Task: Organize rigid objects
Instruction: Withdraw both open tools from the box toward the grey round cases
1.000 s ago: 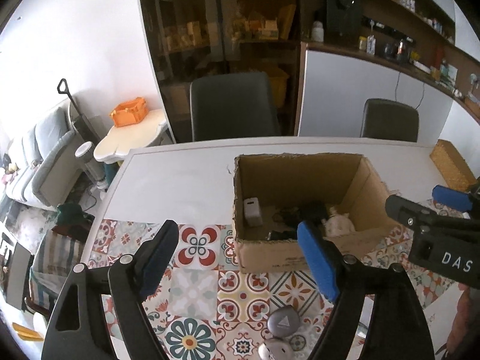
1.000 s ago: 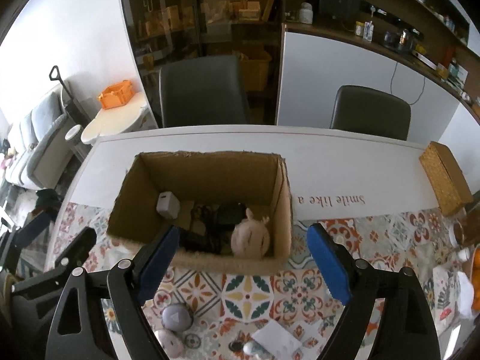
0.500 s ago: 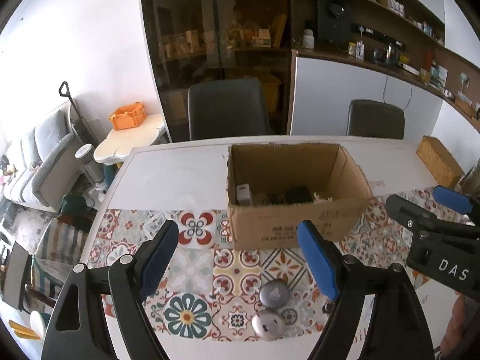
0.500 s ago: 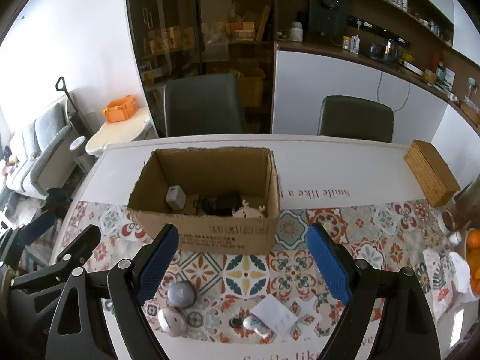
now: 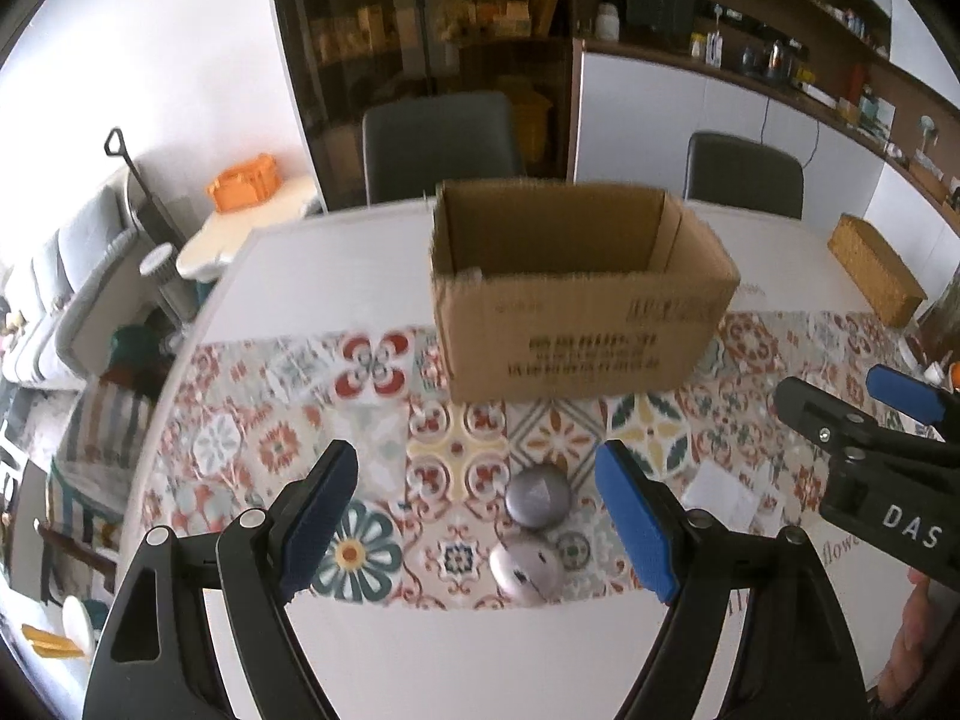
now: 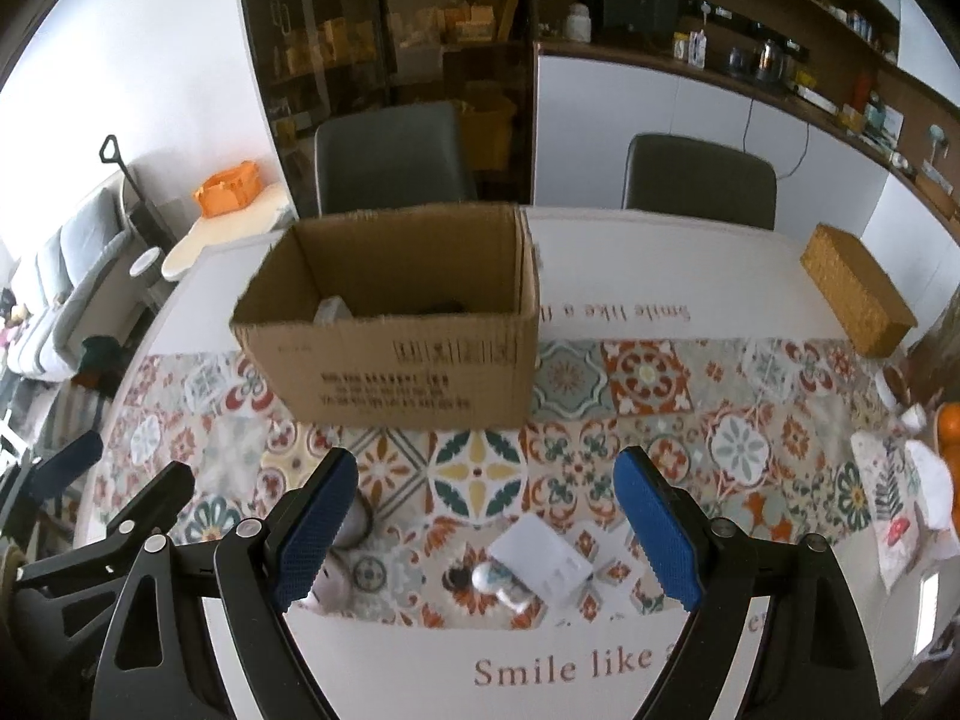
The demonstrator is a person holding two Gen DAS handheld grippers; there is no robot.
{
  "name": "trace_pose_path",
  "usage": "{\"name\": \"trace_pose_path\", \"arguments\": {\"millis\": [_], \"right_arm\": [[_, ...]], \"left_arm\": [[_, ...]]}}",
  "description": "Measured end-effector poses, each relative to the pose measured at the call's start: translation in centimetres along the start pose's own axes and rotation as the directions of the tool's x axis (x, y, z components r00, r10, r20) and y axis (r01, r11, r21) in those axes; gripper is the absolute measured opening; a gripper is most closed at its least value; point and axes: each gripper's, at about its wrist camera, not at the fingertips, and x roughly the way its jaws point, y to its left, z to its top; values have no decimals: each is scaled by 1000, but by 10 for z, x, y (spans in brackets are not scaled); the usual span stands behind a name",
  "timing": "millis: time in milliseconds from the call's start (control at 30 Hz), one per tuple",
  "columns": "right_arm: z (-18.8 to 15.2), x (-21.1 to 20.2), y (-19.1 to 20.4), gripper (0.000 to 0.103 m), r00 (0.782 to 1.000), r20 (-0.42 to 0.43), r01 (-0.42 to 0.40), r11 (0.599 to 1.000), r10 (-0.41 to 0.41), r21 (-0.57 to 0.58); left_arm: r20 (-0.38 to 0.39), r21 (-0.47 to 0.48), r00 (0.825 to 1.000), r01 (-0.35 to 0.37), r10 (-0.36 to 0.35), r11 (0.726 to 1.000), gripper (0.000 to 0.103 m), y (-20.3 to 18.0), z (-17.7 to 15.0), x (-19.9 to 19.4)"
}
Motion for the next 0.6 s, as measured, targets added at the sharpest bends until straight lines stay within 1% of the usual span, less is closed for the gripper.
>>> {"name": "trace_pose_path", "arguments": {"millis": [67,267,400,600], "right_arm": [[-7,4,-2,87,1000,-15,-6,1000,6,7],[-25,18,-7,87,998,-64,11,1000,-10,11],[-35,29,-10,87,996,-92,19,1000,-18,14],[-52,46,-10,87,990,-137,21,1000,-19,12]], "left_arm": [[-23,5,1000,3,-3,1000,82,-2,-7,5],[-80,-4,997,14,-15,1000,82,-5,-24,21],[-119,-1,993,17,-17,1000,82,-7,-36,34],[-174,-6,984,41,-42,999,81,-7,-55,56]]}}
